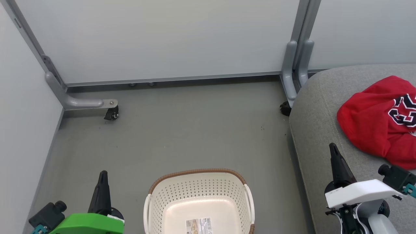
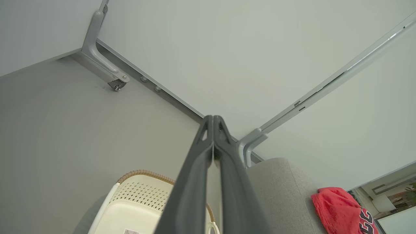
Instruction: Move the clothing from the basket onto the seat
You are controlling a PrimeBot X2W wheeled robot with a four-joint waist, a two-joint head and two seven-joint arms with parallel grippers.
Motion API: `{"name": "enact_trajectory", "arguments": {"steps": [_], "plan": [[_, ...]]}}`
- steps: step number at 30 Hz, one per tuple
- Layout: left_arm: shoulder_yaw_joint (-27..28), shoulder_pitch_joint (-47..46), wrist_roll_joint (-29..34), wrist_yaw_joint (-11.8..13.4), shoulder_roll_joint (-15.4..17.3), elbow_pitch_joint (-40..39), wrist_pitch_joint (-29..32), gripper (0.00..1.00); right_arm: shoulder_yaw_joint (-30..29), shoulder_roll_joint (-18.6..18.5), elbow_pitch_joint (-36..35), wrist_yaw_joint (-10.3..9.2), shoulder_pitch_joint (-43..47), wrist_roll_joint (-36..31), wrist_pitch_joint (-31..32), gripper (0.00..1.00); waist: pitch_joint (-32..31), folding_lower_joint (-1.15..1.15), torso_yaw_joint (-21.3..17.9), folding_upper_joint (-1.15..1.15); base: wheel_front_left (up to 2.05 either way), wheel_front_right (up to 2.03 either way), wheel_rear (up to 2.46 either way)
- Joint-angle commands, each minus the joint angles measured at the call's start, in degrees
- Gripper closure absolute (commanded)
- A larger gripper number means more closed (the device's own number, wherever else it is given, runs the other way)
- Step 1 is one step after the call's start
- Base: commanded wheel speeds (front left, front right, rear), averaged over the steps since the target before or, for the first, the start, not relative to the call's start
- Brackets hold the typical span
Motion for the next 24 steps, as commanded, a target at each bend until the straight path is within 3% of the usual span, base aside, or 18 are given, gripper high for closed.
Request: {"name": "enact_trajectory", "arguments": {"steps": [1, 24], "plan": [[0.31, -2.19, -2.11, -0.13, 0.61, -0.69, 0.36, 1.0, -0.48, -0.18, -0.4, -0.02, -1.59, 2.16, 0.43, 1.0, 0.04, 0.0, -0.05, 0.0, 0.0, 0.0, 0.0], [2.17, -4.06, -17.05, -0.18, 0.89, -0.32, 4.43, 1.0, -2.69, 0.37, 1.16, -0.02, -2.8, 18.0, 4.69, 1.0, 0.54, 0.0, -0.7, 0.0, 0.0, 0.0, 0.0]]}}
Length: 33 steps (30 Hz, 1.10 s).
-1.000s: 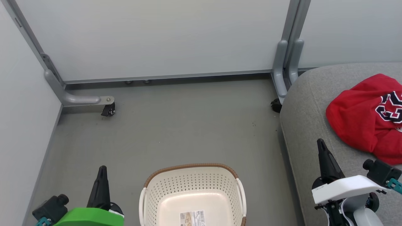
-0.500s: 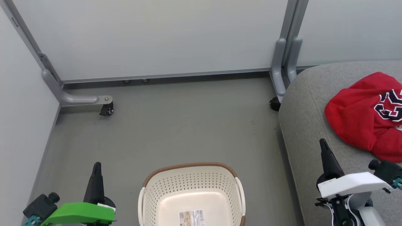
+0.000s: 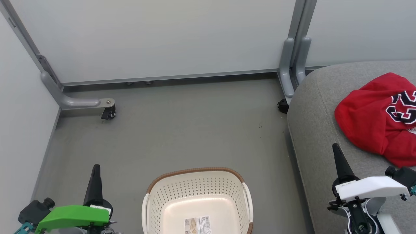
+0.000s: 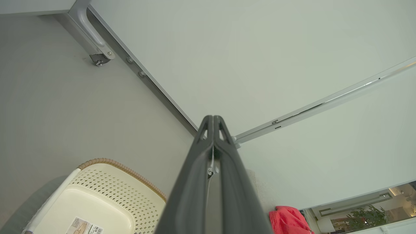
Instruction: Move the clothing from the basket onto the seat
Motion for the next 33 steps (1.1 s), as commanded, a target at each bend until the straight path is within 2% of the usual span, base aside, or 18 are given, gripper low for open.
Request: {"name": "enact_trajectory", "arguments": {"steps": [1, 33], "plan": [[0.31, -1.78, -1.51, -0.18, 0.35, -0.44, 0.37, 1.0, -0.37, -0.16, -0.3, 0.02, -1.59, 1.66, 0.38, 1.0, 0.03, 0.0, -0.04, 0.0, 0.0, 0.0, 0.0], [2.9, -3.89, -17.42, -0.24, 0.31, 0.2, 5.18, 1.0, -3.06, 0.7, 1.49, 0.02, -2.78, 18.69, 5.2, 1.0, 0.75, 0.0, -0.97, 0.0, 0.0, 0.0, 0.0]]}}
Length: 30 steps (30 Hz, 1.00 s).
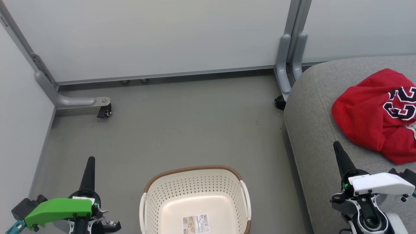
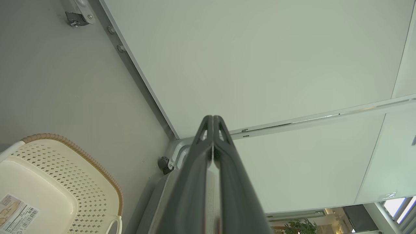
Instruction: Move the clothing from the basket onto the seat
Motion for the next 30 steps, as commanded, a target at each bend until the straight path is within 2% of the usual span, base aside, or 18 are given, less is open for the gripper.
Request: {"name": "enact_trajectory", "arguments": {"steps": [1, 30], "plan": [[0.51, -1.42, -1.36, -0.25, 0.25, -0.07, 0.33, 1.0, -0.41, 0.05, -0.04, 0.03, -1.13, 1.39, 0.38, 1.0, 0.04, 0.0, -0.04, 0.0, 0.0, 0.0, 0.0], [2.48, -2.77, -11.91, -0.31, -0.06, 0.39, 3.85, 1.0, -2.31, 0.66, 1.22, 0.02, -1.91, 12.79, 3.75, 1.0, 0.66, 0.0, -0.86, 0.0, 0.0, 0.0, 0.0]]}}
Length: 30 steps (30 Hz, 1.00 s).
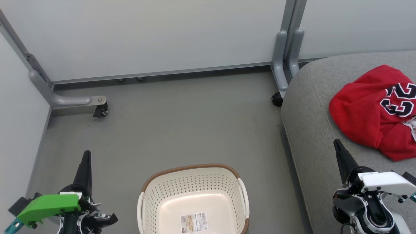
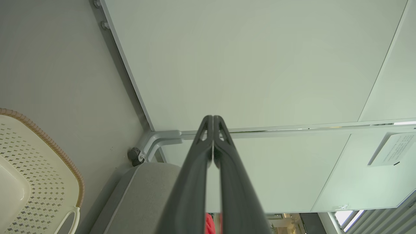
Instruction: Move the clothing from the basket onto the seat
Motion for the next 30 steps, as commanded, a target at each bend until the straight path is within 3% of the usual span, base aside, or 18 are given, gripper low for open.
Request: {"name": "enact_trajectory", "arguments": {"steps": [1, 30], "plan": [[0.43, -1.03, -0.96, -0.31, -0.02, 0.11, 0.37, 1.0, -0.31, 0.0, 0.17, 0.02, -0.82, 1.02, 0.37, 1.0, 0.03, 0.0, -0.04, 0.0, 0.0, 0.0, 0.0], [1.06, -1.18, -1.52, -0.32, -0.43, 0.19, 1.2, 1.0, -0.7, 0.22, 0.33, 0.02, -0.74, 2.01, 1.0, 1.0, 0.12, 0.0, -0.16, 0.0, 0.0, 0.0, 0.0]]}}
